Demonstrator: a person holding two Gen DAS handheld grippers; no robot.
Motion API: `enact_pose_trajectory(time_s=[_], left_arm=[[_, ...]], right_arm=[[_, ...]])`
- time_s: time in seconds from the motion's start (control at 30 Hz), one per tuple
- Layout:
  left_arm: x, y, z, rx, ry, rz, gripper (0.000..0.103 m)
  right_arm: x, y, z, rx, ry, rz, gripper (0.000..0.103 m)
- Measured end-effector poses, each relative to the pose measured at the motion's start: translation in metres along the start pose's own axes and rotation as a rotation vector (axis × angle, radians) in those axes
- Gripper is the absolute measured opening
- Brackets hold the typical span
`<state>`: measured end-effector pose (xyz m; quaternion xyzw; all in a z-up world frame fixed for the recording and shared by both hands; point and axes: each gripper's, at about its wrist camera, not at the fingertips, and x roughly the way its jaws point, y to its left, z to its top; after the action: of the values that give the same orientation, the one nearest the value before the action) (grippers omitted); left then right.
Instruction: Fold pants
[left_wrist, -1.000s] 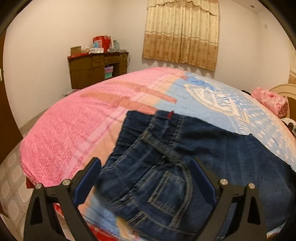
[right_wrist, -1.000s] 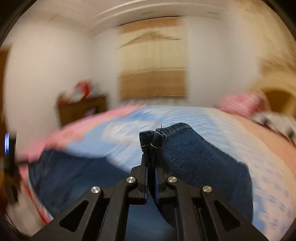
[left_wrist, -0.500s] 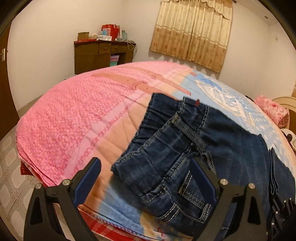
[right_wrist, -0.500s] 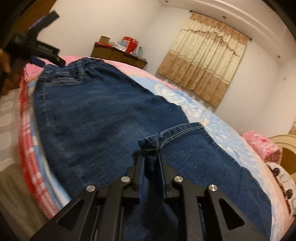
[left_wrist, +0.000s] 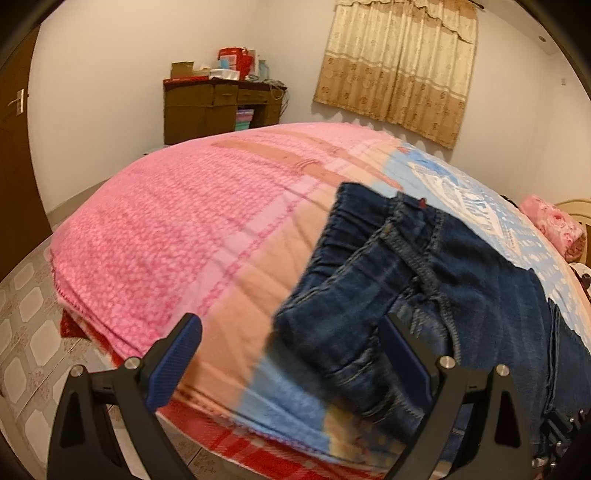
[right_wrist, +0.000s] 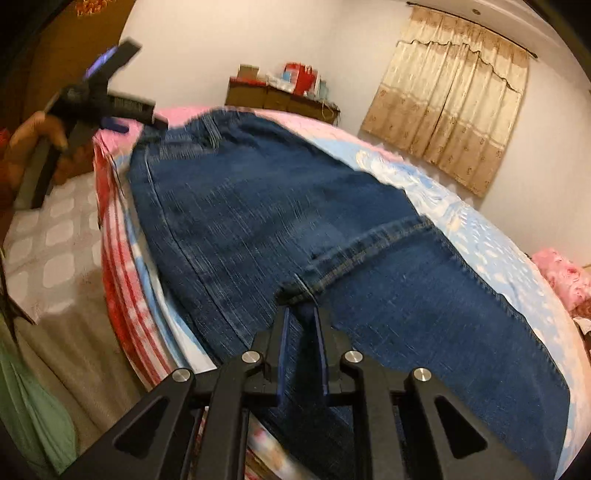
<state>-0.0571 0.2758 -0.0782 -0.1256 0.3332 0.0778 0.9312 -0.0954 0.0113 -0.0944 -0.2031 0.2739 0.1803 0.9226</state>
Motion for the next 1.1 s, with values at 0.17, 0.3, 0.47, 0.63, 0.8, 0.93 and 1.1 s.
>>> enact_pose_trajectory(time_s=[0.17, 0.3, 0.47, 0.63, 0.8, 0.93, 1.1], left_arm=[[-0.007, 0.011, -0.005, -0.020, -0.010, -0.015, 0.098], [-0.008, 0.014, -0.011, -0.038, 0.006, -0.052, 0.098], [-0.009, 0.005, -0.011, -0.006, -0.003, -0.074, 0.098], [-0.004, -0.009, -0.009, 0.027, 0.010, -0.073, 0.098], [0.000, -0.020, -0.005, 0.065, 0.017, -0.042, 0.098], [0.005, -0.024, 0.002, 0.063, 0.019, -0.035, 0.098], [0.012, -0.033, 0.008, 0.077, 0.026, -0.029, 0.098]], right_arm=[[-0.024, -0.021, 0.030, 0.235, -0.151, 0.216, 0.066], [-0.034, -0.034, 0.047, 0.292, -0.221, 0.187, 0.066], [-0.027, -0.093, 0.048, 0.416, -0.154, 0.091, 0.066], [0.017, -0.156, 0.059, 0.391, 0.003, 0.084, 0.062], [0.057, -0.170, 0.058, 0.300, 0.113, 0.131, 0.044], [0.091, -0.172, 0.055, 0.289, 0.160, 0.252, 0.044], [0.081, -0.166, 0.057, 0.218, 0.163, 0.282, 0.008]])
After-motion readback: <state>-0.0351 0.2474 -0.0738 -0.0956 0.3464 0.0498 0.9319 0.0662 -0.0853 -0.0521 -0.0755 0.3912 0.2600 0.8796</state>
